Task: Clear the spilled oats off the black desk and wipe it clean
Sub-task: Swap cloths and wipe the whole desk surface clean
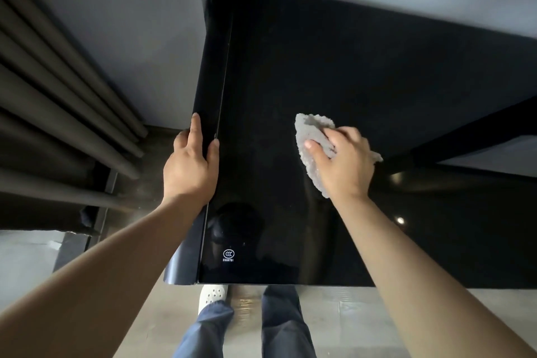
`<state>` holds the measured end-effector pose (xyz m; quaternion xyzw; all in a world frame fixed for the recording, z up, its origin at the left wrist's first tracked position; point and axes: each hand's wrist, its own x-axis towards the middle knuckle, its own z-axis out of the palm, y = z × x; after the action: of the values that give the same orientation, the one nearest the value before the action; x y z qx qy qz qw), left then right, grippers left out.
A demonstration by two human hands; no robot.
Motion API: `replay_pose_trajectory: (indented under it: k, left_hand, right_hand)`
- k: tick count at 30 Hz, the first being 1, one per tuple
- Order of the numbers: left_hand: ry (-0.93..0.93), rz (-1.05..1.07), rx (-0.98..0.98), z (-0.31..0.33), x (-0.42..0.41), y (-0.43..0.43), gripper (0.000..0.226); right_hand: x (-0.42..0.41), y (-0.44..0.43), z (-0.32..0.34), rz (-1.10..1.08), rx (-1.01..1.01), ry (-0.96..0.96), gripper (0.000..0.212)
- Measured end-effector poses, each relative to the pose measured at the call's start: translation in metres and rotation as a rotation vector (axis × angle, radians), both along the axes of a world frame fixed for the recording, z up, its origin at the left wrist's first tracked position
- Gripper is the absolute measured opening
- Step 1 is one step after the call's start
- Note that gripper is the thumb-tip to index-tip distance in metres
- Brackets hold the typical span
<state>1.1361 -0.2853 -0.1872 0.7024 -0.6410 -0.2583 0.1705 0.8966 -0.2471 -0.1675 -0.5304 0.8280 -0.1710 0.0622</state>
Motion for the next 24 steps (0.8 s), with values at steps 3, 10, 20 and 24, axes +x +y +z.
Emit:
replay_pose_trajectory:
  k: [3, 10, 20, 24]
  left_hand:
    - [-0.012, -0.001, -0.001, -0.001, 0.000, 0.000, 0.059]
    - [-0.012, -0.014, 0.003, 0.003, 0.000, 0.003, 0.059]
    - [-0.022, -0.025, -0.002, 0.002, 0.004, 0.002, 0.059]
    - [-0.029, -0.030, -0.001, 0.002, 0.005, 0.001, 0.059]
  right_hand:
    - [0.024, 0.033, -0.007, 0.104, -0.109, 0.080, 0.023]
    - [0.066, 0.140, 0.006, 0.381, -0.032, -0.106, 0.021]
    - [0.015, 0.075, 0.004, -0.049, -0.068, -0.013, 0.023]
    - [0.051, 0.119, -0.008, 0.029, -0.095, 0.051, 0.031]
